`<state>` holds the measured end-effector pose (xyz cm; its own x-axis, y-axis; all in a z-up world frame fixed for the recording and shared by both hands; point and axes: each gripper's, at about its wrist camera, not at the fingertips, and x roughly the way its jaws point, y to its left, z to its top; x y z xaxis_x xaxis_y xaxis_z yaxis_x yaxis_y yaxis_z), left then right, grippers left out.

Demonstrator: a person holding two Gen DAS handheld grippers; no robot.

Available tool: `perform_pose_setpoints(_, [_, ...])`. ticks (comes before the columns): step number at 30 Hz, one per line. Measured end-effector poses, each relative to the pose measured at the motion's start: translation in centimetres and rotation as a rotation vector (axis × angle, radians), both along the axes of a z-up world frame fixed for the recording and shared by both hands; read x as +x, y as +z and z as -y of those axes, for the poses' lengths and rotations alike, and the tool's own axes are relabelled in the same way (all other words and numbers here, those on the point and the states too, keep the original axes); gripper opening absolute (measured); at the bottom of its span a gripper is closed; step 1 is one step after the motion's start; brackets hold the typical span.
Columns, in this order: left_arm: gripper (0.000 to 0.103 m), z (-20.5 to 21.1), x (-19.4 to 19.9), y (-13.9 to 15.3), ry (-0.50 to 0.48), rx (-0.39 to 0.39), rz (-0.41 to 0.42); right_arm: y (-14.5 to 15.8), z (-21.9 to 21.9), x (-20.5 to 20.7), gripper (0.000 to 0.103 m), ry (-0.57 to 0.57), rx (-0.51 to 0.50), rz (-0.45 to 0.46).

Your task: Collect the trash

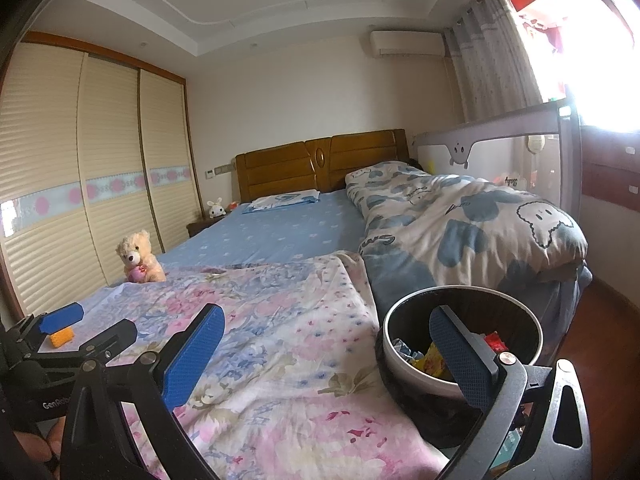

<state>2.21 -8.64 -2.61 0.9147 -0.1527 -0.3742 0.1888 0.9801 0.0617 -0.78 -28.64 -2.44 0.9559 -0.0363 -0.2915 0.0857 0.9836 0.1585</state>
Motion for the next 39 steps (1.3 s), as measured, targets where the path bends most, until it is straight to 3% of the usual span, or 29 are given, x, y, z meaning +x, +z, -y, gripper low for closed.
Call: perform_pose_setpoints(39, [0.103,-0.19,0.22,-0.59,-0.001,-0.009,-0.019,-0.52,-0.50,0.61,0.103,0.006,0.013,-0.021])
